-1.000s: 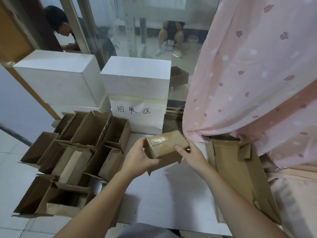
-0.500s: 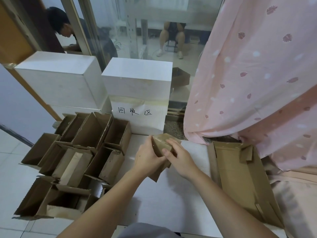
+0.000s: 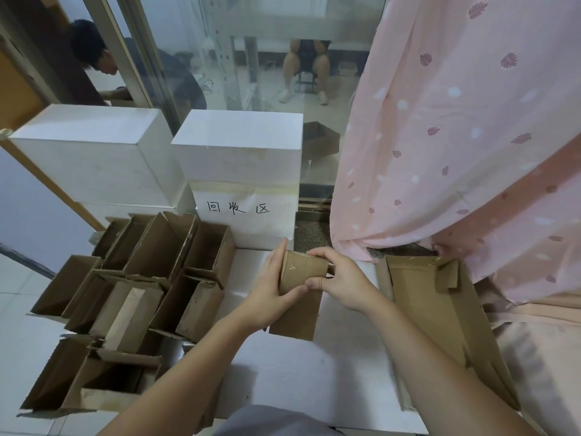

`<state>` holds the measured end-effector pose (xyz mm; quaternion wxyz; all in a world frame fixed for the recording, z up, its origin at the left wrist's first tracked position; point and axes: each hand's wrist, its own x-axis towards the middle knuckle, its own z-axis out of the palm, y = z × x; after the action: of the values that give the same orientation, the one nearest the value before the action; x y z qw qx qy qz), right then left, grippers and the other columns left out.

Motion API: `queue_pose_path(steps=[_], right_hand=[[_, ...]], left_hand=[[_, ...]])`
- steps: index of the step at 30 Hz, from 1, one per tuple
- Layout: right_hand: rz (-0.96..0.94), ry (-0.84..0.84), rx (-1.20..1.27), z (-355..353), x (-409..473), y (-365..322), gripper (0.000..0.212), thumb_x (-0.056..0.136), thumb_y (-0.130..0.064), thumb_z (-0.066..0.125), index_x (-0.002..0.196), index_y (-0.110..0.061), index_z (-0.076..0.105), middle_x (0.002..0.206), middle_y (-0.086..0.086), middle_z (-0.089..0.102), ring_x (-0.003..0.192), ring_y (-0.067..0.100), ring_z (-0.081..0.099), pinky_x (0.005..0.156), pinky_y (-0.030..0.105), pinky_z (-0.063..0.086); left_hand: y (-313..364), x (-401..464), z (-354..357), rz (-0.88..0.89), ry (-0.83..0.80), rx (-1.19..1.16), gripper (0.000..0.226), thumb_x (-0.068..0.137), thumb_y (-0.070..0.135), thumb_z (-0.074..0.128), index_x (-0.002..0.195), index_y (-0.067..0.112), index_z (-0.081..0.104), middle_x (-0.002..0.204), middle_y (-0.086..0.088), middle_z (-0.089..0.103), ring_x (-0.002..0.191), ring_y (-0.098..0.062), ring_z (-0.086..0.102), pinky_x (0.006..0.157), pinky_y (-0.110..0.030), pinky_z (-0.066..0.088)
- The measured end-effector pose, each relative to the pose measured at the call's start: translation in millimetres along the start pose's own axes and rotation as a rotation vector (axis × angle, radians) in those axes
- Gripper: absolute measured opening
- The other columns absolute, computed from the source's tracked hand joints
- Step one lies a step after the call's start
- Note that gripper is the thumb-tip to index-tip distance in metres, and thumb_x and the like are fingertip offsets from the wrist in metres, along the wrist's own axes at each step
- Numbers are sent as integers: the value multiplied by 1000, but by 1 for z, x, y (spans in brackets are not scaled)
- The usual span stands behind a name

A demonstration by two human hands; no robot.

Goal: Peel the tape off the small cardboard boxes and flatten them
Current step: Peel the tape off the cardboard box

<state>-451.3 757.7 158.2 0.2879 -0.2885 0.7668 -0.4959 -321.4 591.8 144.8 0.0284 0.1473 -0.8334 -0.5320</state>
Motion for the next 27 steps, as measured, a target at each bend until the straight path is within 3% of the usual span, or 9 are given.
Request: queue_pose_path(steps=[3,6,9,11,15,18,22,27], right_hand=[[-31,19,-72,-5,3,-7,52,82,-16,84,128,-28,62,120,-14,64,110,0,62,97,30,54],[-91,42,-223,-5,4,-11,56,80,-31,84,131,-32,60,124,-18,57,116,2,54,99,29,48],[-97,115,-302,-2,4,-14,58,72,-40,87,124,-37,62,118,-23,56,111,4,54,98,30,46],[-91,160,-331,-2,2,-15,54,70,-41,89,119,-38,65,113,-23,59,106,4,56,95,29,46],[-82,197,-340,-1,2,-15,44,70,-39,89,109,-37,69,105,-21,63,100,6,58,91,30,47],[-91,216,-343,1,2,-15,35,75,-37,87,105,-34,70,101,-19,65,96,6,59,89,32,48],[-118,275,-356,5,1,-14,25,82,-38,81,102,-31,70,98,-17,66,91,6,59,84,30,48],[-169,357,-384,10,3,-7,18,89,-37,75,101,-24,71,98,-12,70,89,11,61,81,35,50]], left_hand=[[0,1,7,-43,-31,-77,121,75,53,85,154,55,-7,161,12,23,145,1,32,115,-24,36],[1,2,15,-60,-13,-125,121,75,53,84,157,50,-5,162,9,23,144,0,35,112,-22,41],[0,5,22,-81,-21,-169,121,80,46,86,161,43,-4,158,7,35,139,0,44,111,-27,45],[-1,5,25,-86,-41,-169,119,85,35,85,162,36,-6,151,15,45,132,6,50,108,-22,46],[-3,5,28,-87,-26,-142,119,86,30,84,164,28,-5,143,29,45,128,12,50,108,-24,46],[-1,6,29,-101,-3,-119,118,87,25,83,164,31,-5,141,35,43,127,14,49,111,-31,45],[4,7,28,-58,18,-18,115,88,21,81,161,46,-4,145,36,38,124,27,39,108,-24,39],[11,4,27,-2,99,39,111,83,28,86,159,49,8,162,22,31,143,11,32,119,-31,36]])
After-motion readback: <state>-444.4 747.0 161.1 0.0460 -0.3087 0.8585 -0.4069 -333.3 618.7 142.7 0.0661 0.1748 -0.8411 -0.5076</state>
